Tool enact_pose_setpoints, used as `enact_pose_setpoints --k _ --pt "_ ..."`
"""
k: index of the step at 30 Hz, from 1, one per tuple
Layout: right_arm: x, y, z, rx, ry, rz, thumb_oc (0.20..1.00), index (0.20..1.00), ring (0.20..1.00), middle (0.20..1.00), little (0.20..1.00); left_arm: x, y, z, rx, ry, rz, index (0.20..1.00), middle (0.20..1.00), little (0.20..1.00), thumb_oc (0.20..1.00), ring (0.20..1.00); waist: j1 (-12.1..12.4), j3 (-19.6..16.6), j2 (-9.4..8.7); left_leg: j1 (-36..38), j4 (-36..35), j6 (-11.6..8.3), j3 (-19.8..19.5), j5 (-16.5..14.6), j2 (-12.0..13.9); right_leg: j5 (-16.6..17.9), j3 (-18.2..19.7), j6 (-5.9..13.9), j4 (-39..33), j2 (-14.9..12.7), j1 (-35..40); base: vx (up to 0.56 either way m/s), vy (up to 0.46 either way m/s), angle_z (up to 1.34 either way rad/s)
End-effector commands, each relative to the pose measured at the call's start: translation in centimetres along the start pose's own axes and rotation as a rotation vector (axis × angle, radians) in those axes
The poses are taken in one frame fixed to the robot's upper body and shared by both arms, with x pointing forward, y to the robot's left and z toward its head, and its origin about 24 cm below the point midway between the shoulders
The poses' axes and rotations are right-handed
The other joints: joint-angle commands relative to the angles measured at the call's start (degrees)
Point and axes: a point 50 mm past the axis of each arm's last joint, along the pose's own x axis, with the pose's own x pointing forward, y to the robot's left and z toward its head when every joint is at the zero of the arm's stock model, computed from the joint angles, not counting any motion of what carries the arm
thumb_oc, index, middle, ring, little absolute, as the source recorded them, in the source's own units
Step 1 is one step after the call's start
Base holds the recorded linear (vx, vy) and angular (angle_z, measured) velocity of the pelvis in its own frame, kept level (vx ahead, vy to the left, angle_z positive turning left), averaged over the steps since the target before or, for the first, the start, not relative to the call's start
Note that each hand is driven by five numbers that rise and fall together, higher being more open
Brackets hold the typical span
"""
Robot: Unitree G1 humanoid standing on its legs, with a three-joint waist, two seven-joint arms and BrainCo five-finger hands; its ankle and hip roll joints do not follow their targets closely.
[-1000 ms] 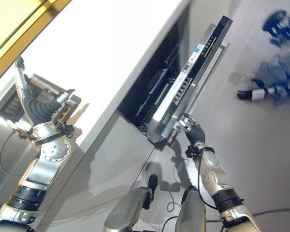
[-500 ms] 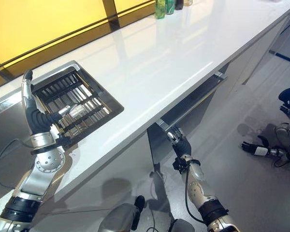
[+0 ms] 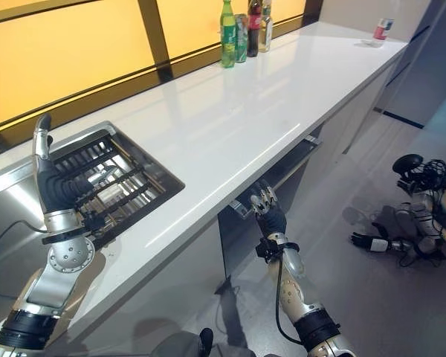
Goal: Pick up plates and place into dishwasher.
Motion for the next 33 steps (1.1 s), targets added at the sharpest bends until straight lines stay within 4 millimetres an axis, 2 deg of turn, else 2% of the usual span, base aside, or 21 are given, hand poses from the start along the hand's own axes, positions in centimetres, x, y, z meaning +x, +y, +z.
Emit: enact_pose_setpoints --k 1,5,8,11,16,21,23,25,26,29,30,33 --pt "-0.9 -0.9 -0.2 -0.002 0.000 -0.123 1.000 1.000 1.000 1.000 1.000 0.6 0.7 1.0 0.017 -0.092 0.020 1.000 1.000 1.000 1.000 1.000 -2.4 -2.2 -1.11 2.7 -3.1 5.37 0.3 -4.9 -2.2 17.3 3.4 2.40 -7.5 -2.8 -3.1 -0.02 -0.022 -0.18" --pt "-1.6 -2.1 0.7 -0.016 -0.041 -0.236 1.000 1.000 1.000 1.000 1.000 0.6 0.8 1.1 0.020 -0.082 0.027 1.000 1.000 1.000 1.000 1.000 -4.2 -2.5 -1.27 3.3 -3.5 5.34 1.4 -5.3 -1.9 17.5 4.7 2.58 -8.5 -2.5 -3.0 -0.02 0.003 -0.28" --pt "-1.6 -1.5 2.5 -0.083 -0.136 -0.214 1.000 1.000 1.000 1.000 1.000 0.6 0.8 1.3 0.003 -0.083 0.044 1.000 1.000 1.000 1.000 1.000 -4.7 -2.8 -1.26 3.2 -3.5 5.30 1.9 -5.5 -1.9 17.4 5.1 2.63 -9.3 -2.5 -3.0 -0.04 0.056 -0.23" --pt "-1.3 0.1 5.3 -0.170 -0.280 -0.141 1.000 1.000 1.000 1.000 1.000 0.4 0.7 1.4 -0.005 -0.071 0.080 1.000 1.000 1.000 1.000 1.000 -4.6 -3.5 -1.28 3.3 -3.6 5.33 2.1 -5.8 -2.2 17.1 5.2 2.68 -9.8 -2.5 -2.8 -0.03 0.101 -0.21" --pt "-1.1 3.3 8.8 -0.306 -0.454 0.036 1.000 1.000 1.000 1.000 1.000 0.5 0.9 1.1 -0.033 -0.037 0.134 1.000 1.000 1.000 1.000 1.000 -3.4 -4.6 -1.68 3.2 -3.8 5.72 0.8 -5.8 -3.0 16.2 5.0 2.27 -8.0 -1.8 -2.8 -0.02 0.104 0.00" --pt "-1.4 5.9 11.3 -0.395 -0.575 0.209 1.000 1.000 1.000 1.000 1.000 0.5 1.3 0.8 -0.065 -0.008 0.143 1.000 1.000 1.000 1.000 1.000 -1.7 -5.1 -2.28 2.2 -2.5 6.41 -1.9 -5.7 -4.0 14.5 4.6 1.09 -2.0 0.1 -3.9 -0.01 0.045 0.26" --pt "-1.9 6.8 12.1 -0.414 -0.612 0.287 1.000 1.000 1.000 1.000 1.000 0.3 1.3 0.8 -0.079 -0.001 0.138 1.000 1.000 1.000 1.000 1.000 -1.3 -5.4 -2.56 2.0 -2.8 6.27 -3.9 -5.0 -4.5 13.7 5.8 0.35 -2.7 2.0 -3.8 0.03 -0.048 0.51" --pt "-2.3 7.2 12.5 -0.450 -0.632 0.310 1.000 1.000 1.000 1.000 1.000 0.3 0.9 0.9 -0.112 -0.002 0.120 1.000 1.000 1.000 1.000 1.000 -1.2 -6.2 -3.11 1.3 -2.9 5.76 -6.8 -4.3 -5.2 13.0 8.4 -0.05 -7.3 3.3 -2.7 0.05 -0.116 0.73" --pt "-2.3 7.4 12.6 -0.455 -0.630 0.329 1.000 1.000 1.000 1.000 1.000 0.4 0.8 1.1 -0.119 -0.006 0.115 1.000 1.000 1.000 1.000 1.000 -1.2 -6.5 -3.31 1.2 -3.1 5.29 -7.5 -4.2 -5.3 13.8 9.3 0.22 -9.3 3.2 -2.6 0.06 -0.168 1.19" --pt "-1.6 8.9 12.8 -0.482 -0.629 0.376 1.000 1.000 1.000 1.000 1.000 0.9 0.2 1.5 -0.143 -0.009 0.114 1.000 1.000 1.000 1.000 1.000 -0.8 -6.9 -3.55 1.1 -4.4 3.71 -9.4 -3.8 -3.9 15.7 11.1 1.40 -12.4 3.5 -2.9 0.06 -0.201 1.02" --pt "-1.4 9.3 12.9 -0.479 -0.617 0.393 1.000 1.000 1.000 1.000 1.000 1.1 0.0 1.6 -0.151 -0.007 0.106 1.000 1.000 1.000 1.000 1.000 -0.4 -7.1 -3.32 0.8 -4.6 3.34 -10.3 -3.5 -3.4 14.1 11.4 0.93 -12.6 4.2 -2.7 0.04 -0.146 0.75" --pt "-1.2 9.8 12.8 -0.484 -0.575 0.438 1.000 1.000 1.000 1.000 1.000 0.9 -0.1 1.9 -0.168 0.020 0.099 1.000 1.000 1.000 1.000 1.000 1.2 -8.2 -3.55 0.1 -4.9 1.66 -11.2 -2.7 -2.1 12.8 8.4 0.27 -14.4 4.3 -1.6 0.01 -0.151 0.73"
